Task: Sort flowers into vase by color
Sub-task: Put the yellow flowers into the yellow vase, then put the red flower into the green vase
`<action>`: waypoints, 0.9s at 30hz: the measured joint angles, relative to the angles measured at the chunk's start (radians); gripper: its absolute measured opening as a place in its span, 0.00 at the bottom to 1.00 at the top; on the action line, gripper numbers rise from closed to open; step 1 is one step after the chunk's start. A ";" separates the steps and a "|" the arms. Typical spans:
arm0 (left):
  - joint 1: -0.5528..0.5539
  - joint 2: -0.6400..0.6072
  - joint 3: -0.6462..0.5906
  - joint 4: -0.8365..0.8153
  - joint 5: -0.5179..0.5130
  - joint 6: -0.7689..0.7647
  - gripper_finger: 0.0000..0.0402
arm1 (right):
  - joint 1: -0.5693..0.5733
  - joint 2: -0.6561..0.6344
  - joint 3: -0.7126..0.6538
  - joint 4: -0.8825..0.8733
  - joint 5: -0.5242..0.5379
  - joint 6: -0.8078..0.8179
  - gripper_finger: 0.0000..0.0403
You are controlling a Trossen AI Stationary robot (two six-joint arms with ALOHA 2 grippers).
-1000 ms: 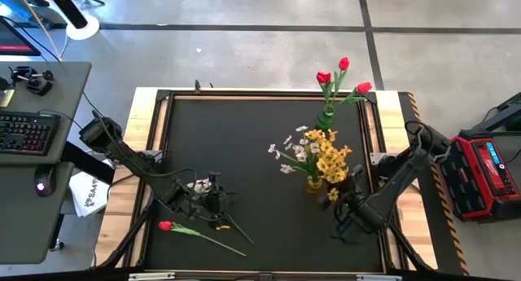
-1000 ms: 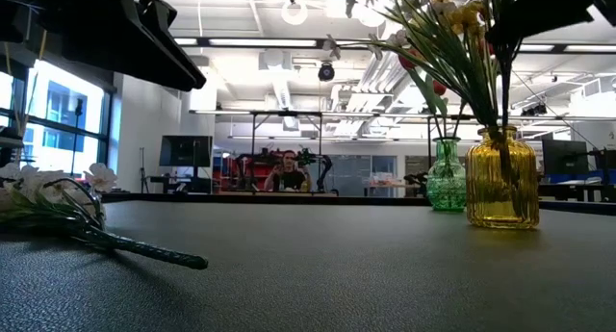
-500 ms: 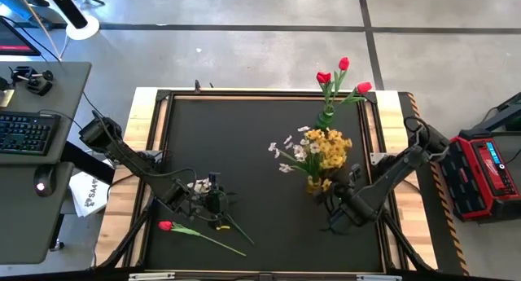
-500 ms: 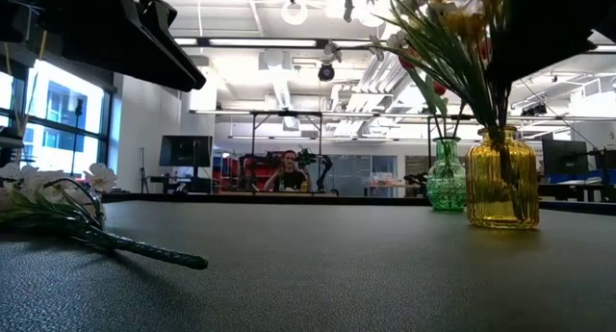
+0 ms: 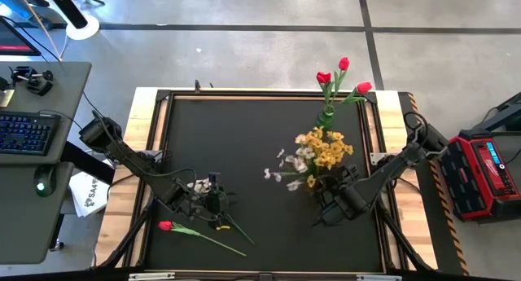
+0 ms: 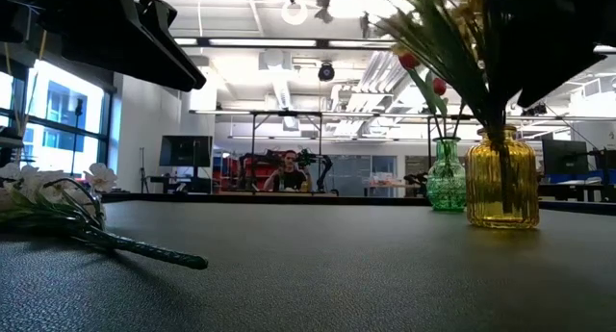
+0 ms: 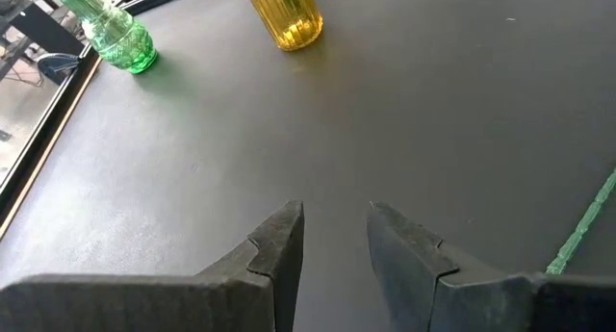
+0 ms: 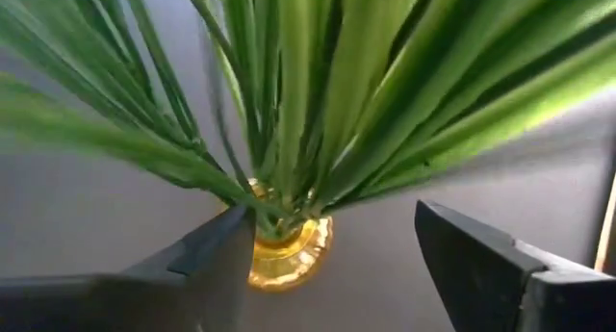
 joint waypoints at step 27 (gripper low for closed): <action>0.000 0.000 0.000 -0.002 0.033 0.001 0.26 | 0.005 0.000 0.263 -0.118 -0.393 -0.093 0.72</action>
